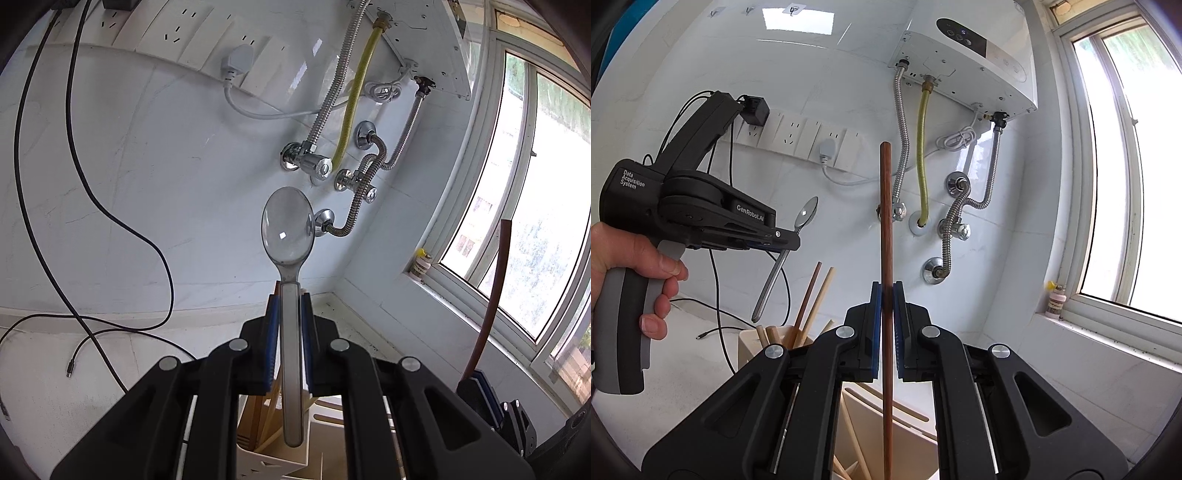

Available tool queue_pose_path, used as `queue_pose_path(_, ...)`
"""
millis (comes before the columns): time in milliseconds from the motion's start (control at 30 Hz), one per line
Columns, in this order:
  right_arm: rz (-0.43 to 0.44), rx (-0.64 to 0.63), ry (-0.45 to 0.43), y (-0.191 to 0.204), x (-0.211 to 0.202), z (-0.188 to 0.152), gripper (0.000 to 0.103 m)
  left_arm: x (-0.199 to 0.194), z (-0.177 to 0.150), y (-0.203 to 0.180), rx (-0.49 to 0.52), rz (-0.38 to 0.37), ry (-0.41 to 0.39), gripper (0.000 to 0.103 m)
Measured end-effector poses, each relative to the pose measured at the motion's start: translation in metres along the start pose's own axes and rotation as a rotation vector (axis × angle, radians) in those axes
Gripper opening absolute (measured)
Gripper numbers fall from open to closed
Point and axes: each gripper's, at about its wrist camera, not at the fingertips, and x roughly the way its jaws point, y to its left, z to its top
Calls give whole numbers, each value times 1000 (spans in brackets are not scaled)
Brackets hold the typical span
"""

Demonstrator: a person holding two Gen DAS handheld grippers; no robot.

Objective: Organize utensils
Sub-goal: 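Lower the spoon and chopstick into the cream holder and open both tools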

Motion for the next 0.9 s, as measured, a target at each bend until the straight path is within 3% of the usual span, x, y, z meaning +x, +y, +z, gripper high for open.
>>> queue_pose_path(267,14,54,2,-10,6,-6,6,12,-9,4,-3,36,22,11)
queue_pose_path(533,20,85,19,-14,8,-14,6,12,-14,1,-24,75,-8,11)
queue_pose_path(900,42,70,51,-12,9,-23,6,14,-24,3,-37,95,-3,11)
